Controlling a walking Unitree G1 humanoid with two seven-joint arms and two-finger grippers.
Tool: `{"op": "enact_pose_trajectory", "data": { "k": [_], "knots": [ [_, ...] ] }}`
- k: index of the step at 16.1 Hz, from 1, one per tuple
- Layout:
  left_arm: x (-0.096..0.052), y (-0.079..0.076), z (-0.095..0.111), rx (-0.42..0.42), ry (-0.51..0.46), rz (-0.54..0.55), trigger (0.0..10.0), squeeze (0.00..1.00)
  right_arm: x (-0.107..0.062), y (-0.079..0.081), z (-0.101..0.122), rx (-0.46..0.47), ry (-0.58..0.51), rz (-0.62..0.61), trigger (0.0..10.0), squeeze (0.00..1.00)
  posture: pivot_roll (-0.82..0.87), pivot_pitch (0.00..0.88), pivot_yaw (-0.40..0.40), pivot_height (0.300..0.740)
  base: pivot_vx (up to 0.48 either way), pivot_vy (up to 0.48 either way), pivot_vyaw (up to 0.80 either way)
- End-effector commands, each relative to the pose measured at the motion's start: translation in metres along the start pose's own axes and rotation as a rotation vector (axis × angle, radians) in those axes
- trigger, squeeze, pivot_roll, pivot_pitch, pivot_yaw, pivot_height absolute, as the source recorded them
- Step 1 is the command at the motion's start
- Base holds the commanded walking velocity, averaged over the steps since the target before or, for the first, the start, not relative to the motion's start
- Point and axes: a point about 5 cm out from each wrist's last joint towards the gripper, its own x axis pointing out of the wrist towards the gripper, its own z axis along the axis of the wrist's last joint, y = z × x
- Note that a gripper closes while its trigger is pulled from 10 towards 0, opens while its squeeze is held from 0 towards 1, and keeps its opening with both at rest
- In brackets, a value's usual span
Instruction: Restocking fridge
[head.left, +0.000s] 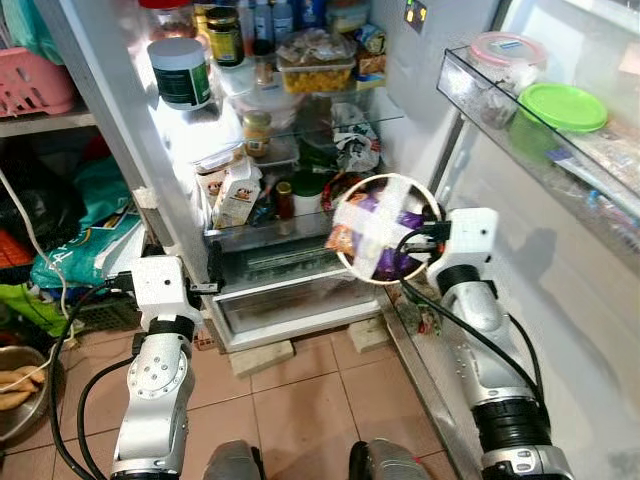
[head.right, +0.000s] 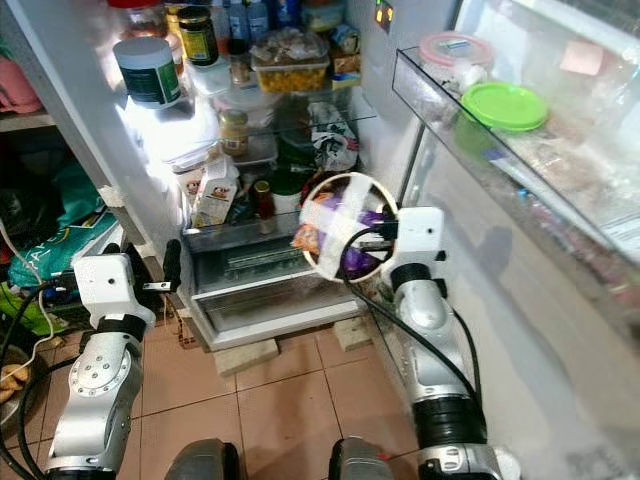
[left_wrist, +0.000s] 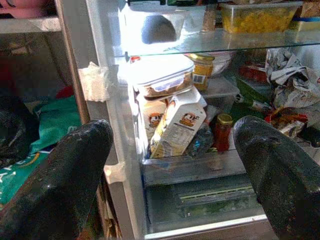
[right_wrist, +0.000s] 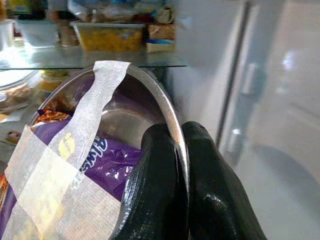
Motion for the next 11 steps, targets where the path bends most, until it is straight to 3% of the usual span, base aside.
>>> {"op": "enact_pose_trajectory", "data": {
  "k": [1, 3, 7, 11],
  "knots": [
    [0.0002, 0.0015, 0.0003, 0.002, -0.003, 0.008, 10.0, 0.00, 0.0004, 0.0011, 0.0060, -0.002, -0.031, 0.013, 10.0, 0.00, 0.07, 0.088, 0.004, 0.740, 0.000, 0.000, 0.00],
    [-0.0001, 0.0018, 0.0008, -0.004, -0.007, 0.010, 10.0, 0.00, 0.0002, 0.0012, 0.0055, 0.001, -0.030, 0.016, 10.0, 0.00, 0.07, 0.090, 0.004, 0.740, 0.000, 0.000, 0.00],
    [-0.0007, 0.0033, 0.0009, -0.007, -0.008, 0.013, 10.0, 0.00, 0.0007, 0.0031, 0.0048, 0.008, -0.028, 0.036, 10.0, 0.00, 0.08, 0.090, 0.004, 0.740, 0.277, 0.000, 0.00],
    [-0.0006, 0.0038, 0.0004, -0.008, -0.003, 0.015, 10.0, 0.00, 0.0012, 0.0051, 0.0051, 0.010, -0.030, 0.052, 10.0, 0.00, 0.08, 0.087, 0.004, 0.740, 0.278, 0.000, 0.72]
  ]
}}
